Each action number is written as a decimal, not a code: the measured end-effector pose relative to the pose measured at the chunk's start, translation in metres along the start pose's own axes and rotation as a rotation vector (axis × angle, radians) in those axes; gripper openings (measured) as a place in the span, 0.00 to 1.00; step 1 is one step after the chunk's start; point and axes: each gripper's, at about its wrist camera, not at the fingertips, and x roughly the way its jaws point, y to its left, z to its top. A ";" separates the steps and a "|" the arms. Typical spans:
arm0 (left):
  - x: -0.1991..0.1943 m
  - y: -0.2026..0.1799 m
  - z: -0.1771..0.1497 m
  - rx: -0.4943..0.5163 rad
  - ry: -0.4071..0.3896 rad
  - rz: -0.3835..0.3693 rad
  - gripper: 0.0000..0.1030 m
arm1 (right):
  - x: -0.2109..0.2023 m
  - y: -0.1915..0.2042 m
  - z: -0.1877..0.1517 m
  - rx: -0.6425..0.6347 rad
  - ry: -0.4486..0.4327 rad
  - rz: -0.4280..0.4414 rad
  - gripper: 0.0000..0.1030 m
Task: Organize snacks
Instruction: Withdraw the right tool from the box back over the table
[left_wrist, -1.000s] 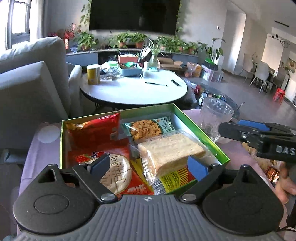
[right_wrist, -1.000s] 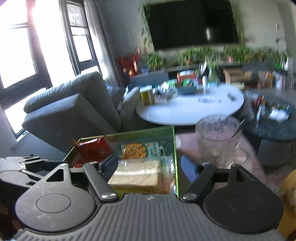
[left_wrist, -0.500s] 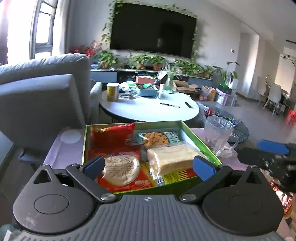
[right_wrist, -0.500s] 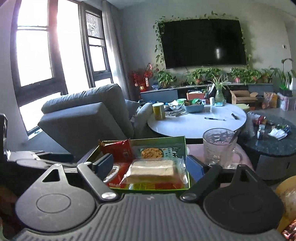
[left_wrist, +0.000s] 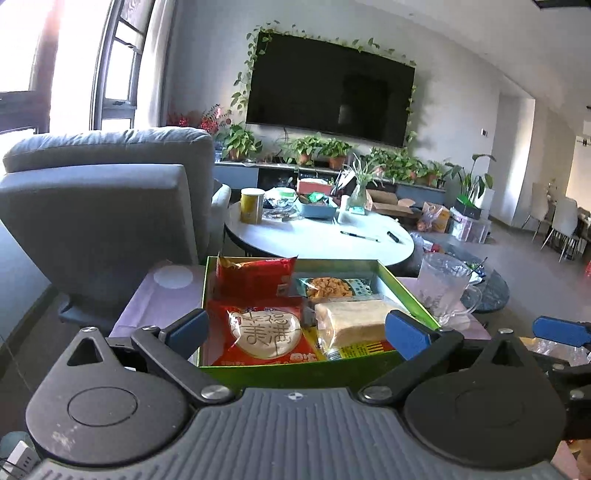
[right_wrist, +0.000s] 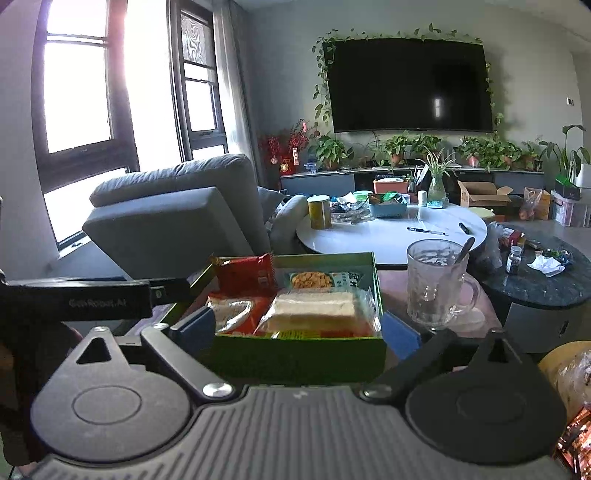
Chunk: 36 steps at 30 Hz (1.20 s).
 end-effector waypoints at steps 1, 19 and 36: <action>-0.003 0.000 -0.001 -0.008 -0.010 0.003 0.99 | -0.003 0.003 -0.002 -0.006 -0.013 -0.015 0.63; -0.025 0.005 -0.005 0.001 0.010 -0.071 0.90 | -0.023 0.015 -0.013 0.048 -0.038 -0.050 0.63; -0.034 0.032 -0.030 -0.008 0.088 0.024 0.92 | -0.031 0.012 -0.028 0.048 0.032 -0.082 0.63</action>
